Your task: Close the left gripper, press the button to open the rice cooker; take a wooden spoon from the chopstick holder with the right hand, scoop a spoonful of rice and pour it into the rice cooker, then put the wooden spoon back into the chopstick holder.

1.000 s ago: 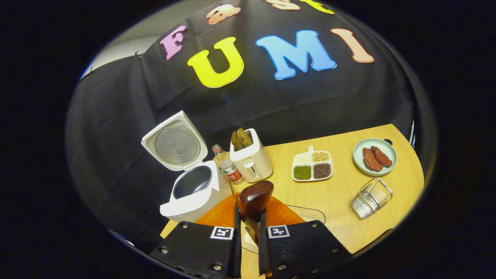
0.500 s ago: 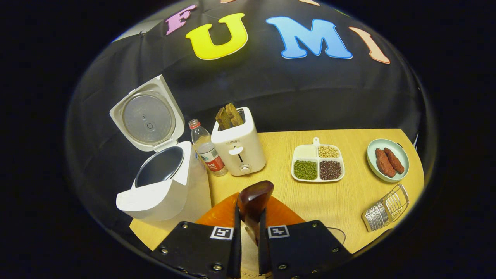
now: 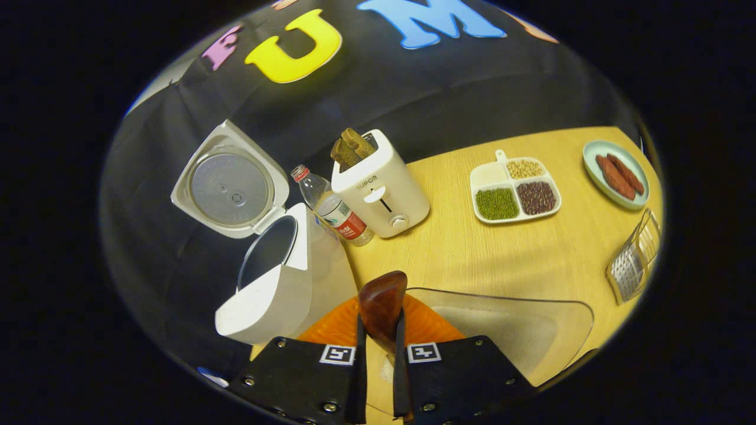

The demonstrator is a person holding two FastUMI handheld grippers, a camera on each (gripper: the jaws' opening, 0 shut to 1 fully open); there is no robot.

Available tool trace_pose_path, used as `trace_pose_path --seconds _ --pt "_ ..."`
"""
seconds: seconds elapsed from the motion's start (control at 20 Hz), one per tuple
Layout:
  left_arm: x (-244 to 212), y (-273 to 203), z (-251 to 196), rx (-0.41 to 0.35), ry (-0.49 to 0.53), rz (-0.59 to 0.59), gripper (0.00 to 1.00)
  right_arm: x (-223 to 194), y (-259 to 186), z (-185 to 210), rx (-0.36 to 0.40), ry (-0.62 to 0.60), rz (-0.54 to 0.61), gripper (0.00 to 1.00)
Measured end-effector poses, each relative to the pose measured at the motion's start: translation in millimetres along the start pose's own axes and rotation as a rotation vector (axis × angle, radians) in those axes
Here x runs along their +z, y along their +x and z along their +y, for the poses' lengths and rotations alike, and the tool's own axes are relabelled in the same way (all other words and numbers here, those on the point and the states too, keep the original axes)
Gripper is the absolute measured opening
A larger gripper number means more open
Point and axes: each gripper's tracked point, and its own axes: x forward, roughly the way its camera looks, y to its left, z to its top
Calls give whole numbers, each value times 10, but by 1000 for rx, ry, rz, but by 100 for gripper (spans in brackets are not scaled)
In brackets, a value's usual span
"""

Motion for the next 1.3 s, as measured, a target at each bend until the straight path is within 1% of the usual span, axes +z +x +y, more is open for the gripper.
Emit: trace_pose_path --seconds 0.3,0.45,0.55,0.65,0.7,0.75,0.95,1.0,1.05,1.1,1.15,1.3 --pt "92 -107 -104 0 24 -23 80 66 -129 -196 66 261 10 18" --pt "79 -107 -89 -1 14 -14 80 169 -252 -321 121 410 -5 18" --pt "70 -109 -94 -2 22 -16 80 217 -344 -388 153 469 -18 18" --pt "93 -124 -145 -4 33 -22 80 289 -470 -424 159 471 -39 18" --pt "105 -135 -170 -7 36 -25 80 323 -544 -398 171 472 -48 14" --pt "112 -162 -174 -10 39 -29 80 384 -611 -357 188 481 -57 17" --pt "92 -162 -176 -16 41 -31 80 670 -818 -185 231 482 -106 17" --pt "107 -163 -171 -17 42 -33 91 734 -867 -99 245 472 -115 17" --pt "99 -168 -168 -15 44 -35 91 804 -929 3 263 466 -121 17" --pt "95 -161 -169 -15 45 -36 80 887 -975 118 285 459 -131 18" --pt "74 -152 -172 -13 43 -36 86 975 -996 242 306 452 -139 18" --pt "69 -110 -117 -8 27 -28 82 1202 -1045 730 382 446 -159 17"
